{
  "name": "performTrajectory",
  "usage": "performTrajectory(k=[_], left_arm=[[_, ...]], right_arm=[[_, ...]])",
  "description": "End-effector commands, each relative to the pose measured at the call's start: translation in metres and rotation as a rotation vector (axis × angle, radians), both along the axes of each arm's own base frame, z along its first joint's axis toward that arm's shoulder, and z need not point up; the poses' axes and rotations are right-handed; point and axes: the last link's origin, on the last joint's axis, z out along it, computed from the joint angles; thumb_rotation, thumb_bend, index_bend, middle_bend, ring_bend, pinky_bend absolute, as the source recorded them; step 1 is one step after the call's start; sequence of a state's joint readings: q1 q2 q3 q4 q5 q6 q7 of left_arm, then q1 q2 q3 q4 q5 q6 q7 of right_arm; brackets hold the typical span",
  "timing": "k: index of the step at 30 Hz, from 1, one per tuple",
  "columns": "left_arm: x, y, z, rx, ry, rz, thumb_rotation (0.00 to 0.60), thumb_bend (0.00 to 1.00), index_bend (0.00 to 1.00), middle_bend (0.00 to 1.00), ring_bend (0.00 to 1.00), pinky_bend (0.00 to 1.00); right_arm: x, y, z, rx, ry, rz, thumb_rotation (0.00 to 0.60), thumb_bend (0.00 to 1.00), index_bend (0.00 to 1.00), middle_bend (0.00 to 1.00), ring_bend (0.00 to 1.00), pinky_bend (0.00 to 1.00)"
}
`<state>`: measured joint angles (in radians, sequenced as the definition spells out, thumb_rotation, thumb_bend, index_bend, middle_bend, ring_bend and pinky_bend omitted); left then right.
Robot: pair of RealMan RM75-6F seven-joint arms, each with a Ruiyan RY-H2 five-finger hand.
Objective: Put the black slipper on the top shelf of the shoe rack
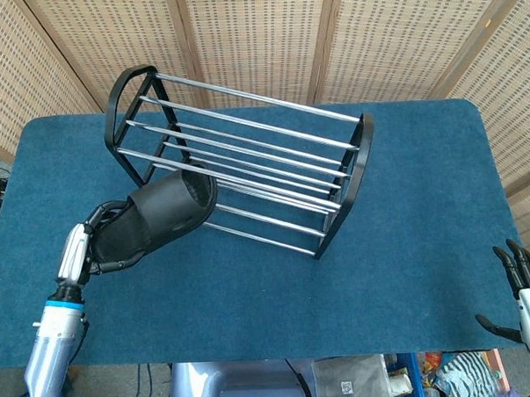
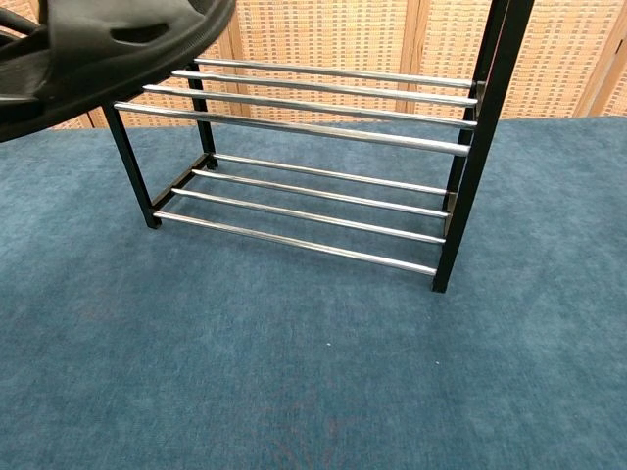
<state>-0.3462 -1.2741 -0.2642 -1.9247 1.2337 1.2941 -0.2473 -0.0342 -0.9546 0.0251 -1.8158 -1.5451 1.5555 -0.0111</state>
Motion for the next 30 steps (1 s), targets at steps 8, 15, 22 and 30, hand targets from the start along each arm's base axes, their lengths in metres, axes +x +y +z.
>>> performTrajectory(k=[8, 15, 22, 30], left_arm=[[0.049, 0.038, 0.002, -0.08, 0.094, 0.073, 0.6, 0.29, 0.37, 0.4, 0.33, 0.47], [0.075, 0.056, 0.006, -0.097, 0.091, 0.124, 0.6, 0.29, 0.37, 0.4, 0.33, 0.47], [0.097, 0.061, -0.007, -0.107, 0.041, 0.186, 0.6, 0.29, 0.37, 0.4, 0.33, 0.47], [0.12, 0.06, -0.021, -0.085, 0.002, 0.215, 0.6, 0.28, 0.37, 0.4, 0.33, 0.47]], right_arm=[[-0.001, -0.002, 0.002, -0.001, -0.004, -0.007, 0.6, 0.0, 0.0, 0.0, 0.0, 0.0], [-0.002, -0.003, 0.002, 0.0, -0.01, -0.008, 0.6, 0.0, 0.0, 0.0, 0.0, 0.0], [-0.003, -0.003, 0.005, 0.0, -0.02, -0.011, 0.6, 0.0, 0.0, 0.0, 0.0, 0.0], [-0.004, -0.003, 0.009, -0.002, -0.036, -0.013, 0.6, 0.0, 0.0, 0.0, 0.0, 0.0]])
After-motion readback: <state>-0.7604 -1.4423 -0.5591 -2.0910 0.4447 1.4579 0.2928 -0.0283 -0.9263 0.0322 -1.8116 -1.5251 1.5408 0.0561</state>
